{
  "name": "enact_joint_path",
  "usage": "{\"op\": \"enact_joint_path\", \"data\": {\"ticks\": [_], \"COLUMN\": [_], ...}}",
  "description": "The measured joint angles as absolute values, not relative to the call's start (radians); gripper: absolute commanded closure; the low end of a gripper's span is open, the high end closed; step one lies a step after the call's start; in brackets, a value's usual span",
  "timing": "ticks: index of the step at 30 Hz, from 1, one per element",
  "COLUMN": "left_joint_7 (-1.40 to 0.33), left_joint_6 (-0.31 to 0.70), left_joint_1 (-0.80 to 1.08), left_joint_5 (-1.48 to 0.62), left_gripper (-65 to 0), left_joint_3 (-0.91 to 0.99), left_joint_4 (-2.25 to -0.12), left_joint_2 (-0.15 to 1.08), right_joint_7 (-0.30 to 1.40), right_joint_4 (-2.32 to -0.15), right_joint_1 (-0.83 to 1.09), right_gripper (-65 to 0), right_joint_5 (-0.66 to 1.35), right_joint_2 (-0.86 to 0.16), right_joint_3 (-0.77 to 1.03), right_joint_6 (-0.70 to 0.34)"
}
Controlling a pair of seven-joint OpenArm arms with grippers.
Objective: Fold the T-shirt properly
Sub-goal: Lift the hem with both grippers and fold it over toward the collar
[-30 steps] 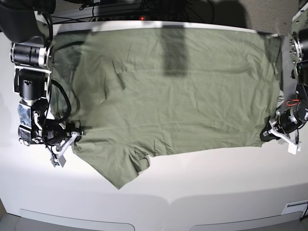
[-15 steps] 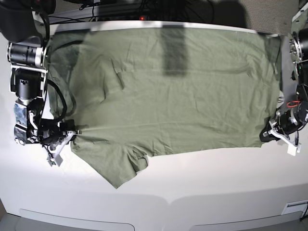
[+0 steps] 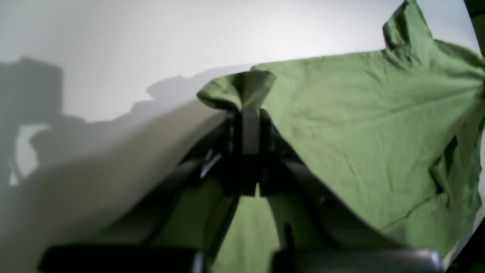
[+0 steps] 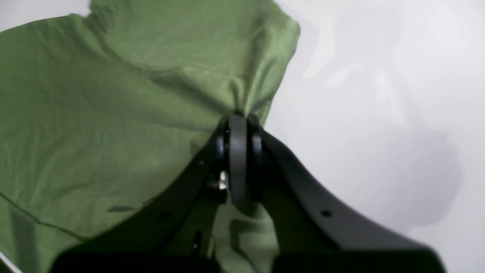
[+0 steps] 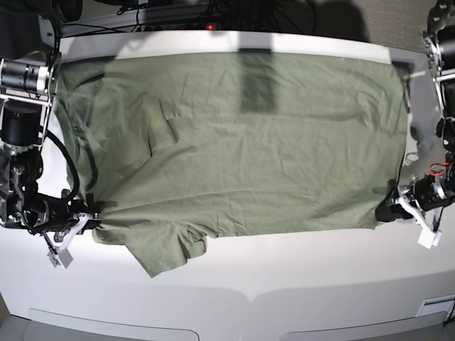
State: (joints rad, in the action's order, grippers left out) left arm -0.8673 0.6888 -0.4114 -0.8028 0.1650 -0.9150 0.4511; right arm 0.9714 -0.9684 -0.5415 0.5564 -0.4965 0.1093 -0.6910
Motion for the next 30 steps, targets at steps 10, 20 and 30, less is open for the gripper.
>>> {"op": "enact_joint_path", "data": {"ticks": [10,20,30], "left_joint_7": [-0.968,-1.096,-1.206], "left_joint_6": [0.691,0.691,0.691], "left_joint_1": [-0.288,-0.289,-0.289], "left_joint_5": [-0.933,-1.004,-1.107], "left_gripper": [0.0,0.0,0.0], "left_joint_3": [0.164,0.164,0.238], "left_joint_4": [-1.097,-1.170,-1.169], "left_joint_2": [0.474,0.513,0.514], "right_joint_7": [0.986,0.987,0.994], "right_joint_4": [-1.184,-1.274,-1.452], "right_joint_1": [-0.369,-0.282,-0.218], "right_gripper": [0.0,0.0,0.0], "right_joint_5": [0.575,0.572,0.496], "right_joint_2": [-0.572,-0.609,-0.611], "right_joint_3": [0.105,0.105,0.105], "right_joint_6": [-0.694,-0.694,-0.694]}}
